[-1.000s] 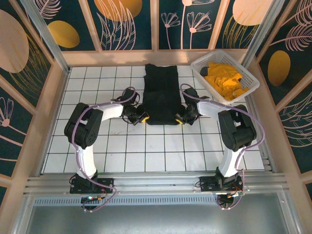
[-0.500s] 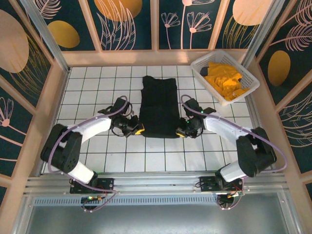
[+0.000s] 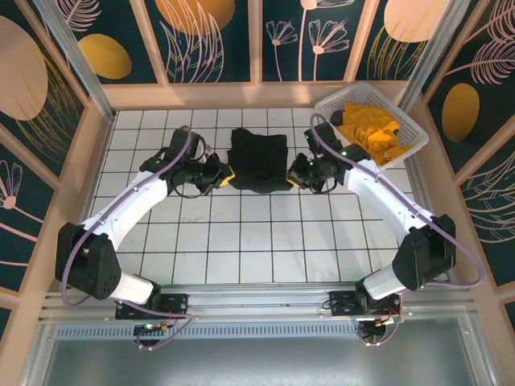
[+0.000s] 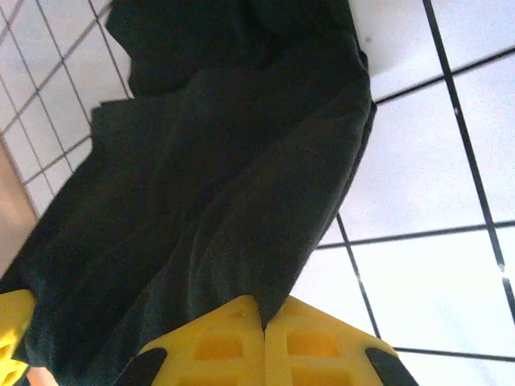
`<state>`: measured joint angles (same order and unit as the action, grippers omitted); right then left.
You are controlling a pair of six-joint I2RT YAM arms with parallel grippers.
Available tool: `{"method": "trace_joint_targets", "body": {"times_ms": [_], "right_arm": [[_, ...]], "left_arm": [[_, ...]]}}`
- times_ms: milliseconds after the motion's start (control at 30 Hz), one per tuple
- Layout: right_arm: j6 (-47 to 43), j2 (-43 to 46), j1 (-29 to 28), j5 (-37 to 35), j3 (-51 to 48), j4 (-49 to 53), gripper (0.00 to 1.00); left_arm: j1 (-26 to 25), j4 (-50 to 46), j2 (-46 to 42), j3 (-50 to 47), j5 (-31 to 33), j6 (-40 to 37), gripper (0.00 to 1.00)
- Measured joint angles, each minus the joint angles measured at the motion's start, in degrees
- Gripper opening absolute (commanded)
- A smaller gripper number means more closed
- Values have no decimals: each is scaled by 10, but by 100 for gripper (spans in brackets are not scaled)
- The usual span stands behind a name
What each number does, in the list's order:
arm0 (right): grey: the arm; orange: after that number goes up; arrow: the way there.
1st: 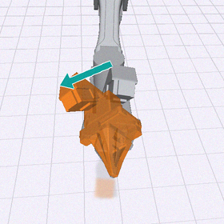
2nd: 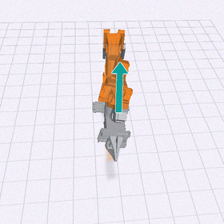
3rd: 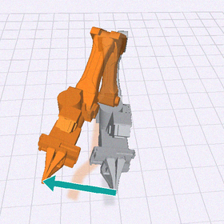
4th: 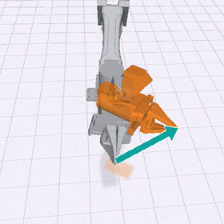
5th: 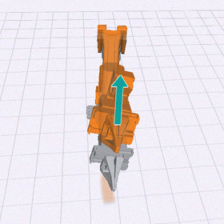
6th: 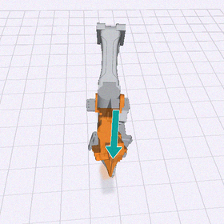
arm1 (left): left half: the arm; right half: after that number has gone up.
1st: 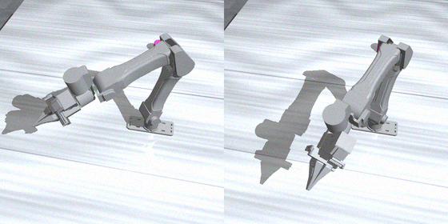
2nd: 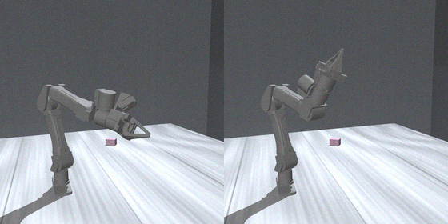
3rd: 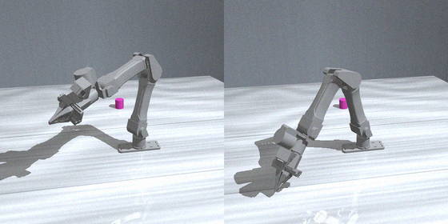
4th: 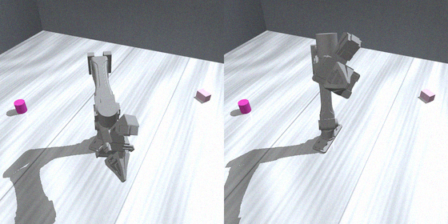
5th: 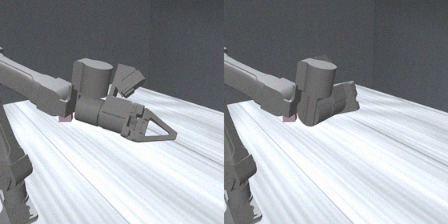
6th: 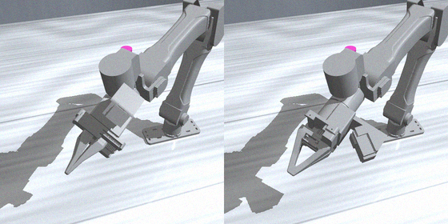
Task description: Fold and stack the t-shirts
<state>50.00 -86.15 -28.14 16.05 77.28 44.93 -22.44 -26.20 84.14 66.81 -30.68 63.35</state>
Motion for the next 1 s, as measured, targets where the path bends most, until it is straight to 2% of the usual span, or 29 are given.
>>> {"method": "trace_joint_targets", "body": {"times_ms": [100, 267, 300, 333, 367, 433, 467, 567, 600, 633, 667, 833, 867, 900, 1000], "right_arm": [[4, -59, 22, 9, 69, -7, 0], [-1, -255, 73, 18, 269, -33, 0], [-2, -301, 82, 19, 321, -32, 9], [-4, -341, 89, 21, 359, -39, 29], [-5, -385, 96, 23, 411, -33, 44], [-13, -463, 109, 25, 502, -22, 63], [-16, -498, 114, 26, 543, -20, 72], [-40, -556, 129, 31, 600, -22, 76], [-49, -556, 133, 31, 598, -19, 74], [-56, -554, 136, 31, 594, -17, 71], [-64, -541, 139, 29, 578, -25, 68], [-87, -402, 141, 19, 400, -52, 65], [-88, -372, 139, 17, 362, -81, 64], [-88, -311, 136, 15, 265, -136, 64], [-80, -178, 116, 12, 106, -138, 64]], "left_arm": [[16, 9, 47, 45, -4, 17, 0], [58, 39, 214, 200, 1, 33, 3], [65, 40, 247, 226, 2, 34, 10], [73, 49, 286, 259, 5, 35, 28], [80, 54, 315, 284, 5, 35, 44], [91, 40, 379, 345, 2, 37, 56], [95, 29, 417, 392, 3, 32, 60], [103, -12, 514, 530, 28, 12, 67], [105, -18, 517, 532, 37, 7, 71], [106, -26, 512, 525, 43, 3, 79], [106, -15, 490, 491, 50, -2, 80], [104, 9, 329, 288, 63, -1, 75], [99, 52, 288, 235, 63, 6, 74], [96, 74, 254, 190, 62, 16, 72], [67, 94, 159, 76, 55, 48, 70]]}}
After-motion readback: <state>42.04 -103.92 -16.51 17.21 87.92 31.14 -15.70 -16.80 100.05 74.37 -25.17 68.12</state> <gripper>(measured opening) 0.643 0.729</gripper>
